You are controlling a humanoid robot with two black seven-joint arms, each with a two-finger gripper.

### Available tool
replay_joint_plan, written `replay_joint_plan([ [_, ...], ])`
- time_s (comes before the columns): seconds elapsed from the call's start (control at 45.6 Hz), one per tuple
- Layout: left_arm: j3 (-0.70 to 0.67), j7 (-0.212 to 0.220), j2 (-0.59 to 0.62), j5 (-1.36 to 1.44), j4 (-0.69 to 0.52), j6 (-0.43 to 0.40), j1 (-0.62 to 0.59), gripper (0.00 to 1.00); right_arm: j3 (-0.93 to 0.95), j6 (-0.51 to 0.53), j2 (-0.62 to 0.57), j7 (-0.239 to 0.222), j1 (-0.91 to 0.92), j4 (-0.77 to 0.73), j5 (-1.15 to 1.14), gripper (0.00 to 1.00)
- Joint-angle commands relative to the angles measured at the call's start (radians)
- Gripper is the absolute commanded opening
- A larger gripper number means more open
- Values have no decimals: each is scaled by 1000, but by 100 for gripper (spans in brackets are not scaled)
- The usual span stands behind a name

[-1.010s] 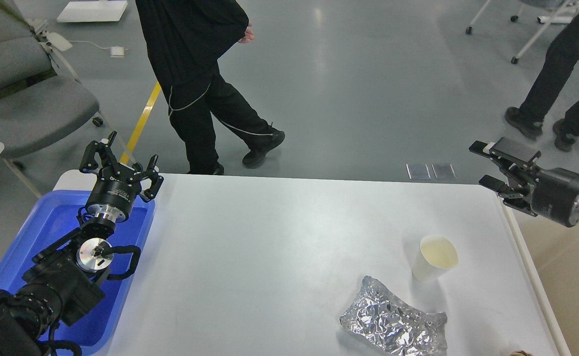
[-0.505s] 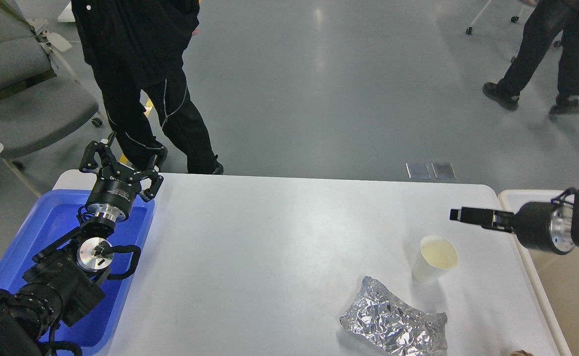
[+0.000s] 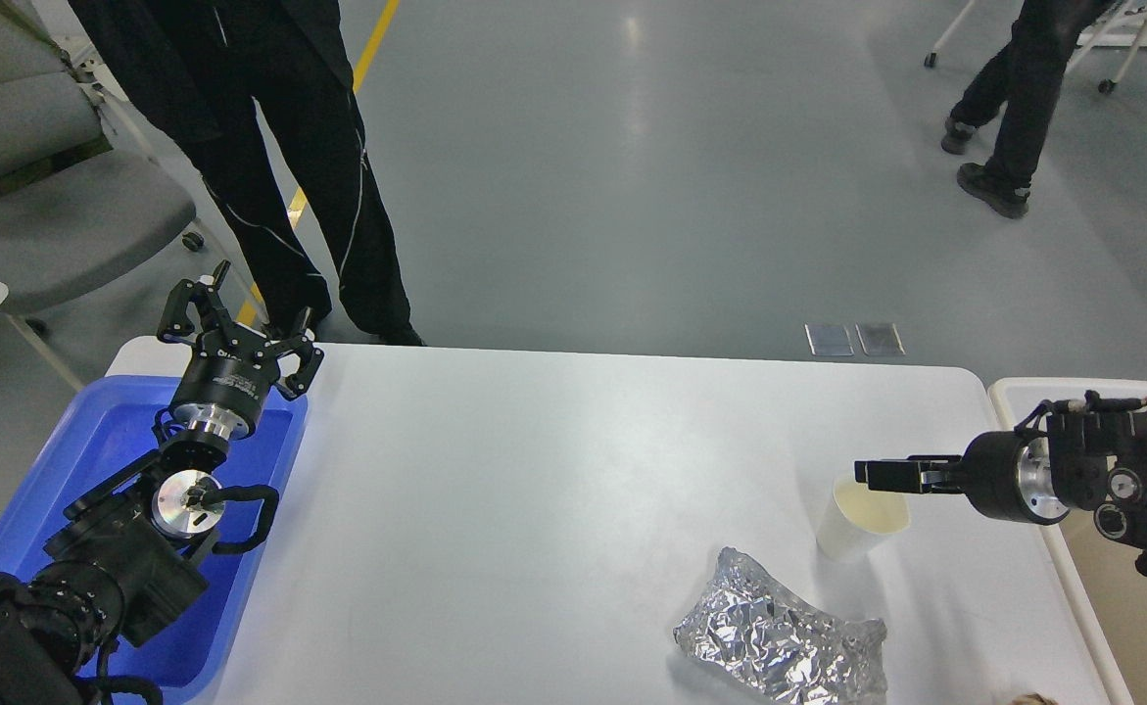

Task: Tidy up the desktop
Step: 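Lower the open right gripper toward the white paper cup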

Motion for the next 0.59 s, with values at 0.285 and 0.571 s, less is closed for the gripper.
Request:
replay_joint_plan([
  [0.285,0,0,0,0,0,0,0,100,-23,-51,88,38,-70,-123,-24,77],
  [0.571,0,0,0,0,0,0,0,100,-67,-60,81,37,-71,-137,-41,0],
])
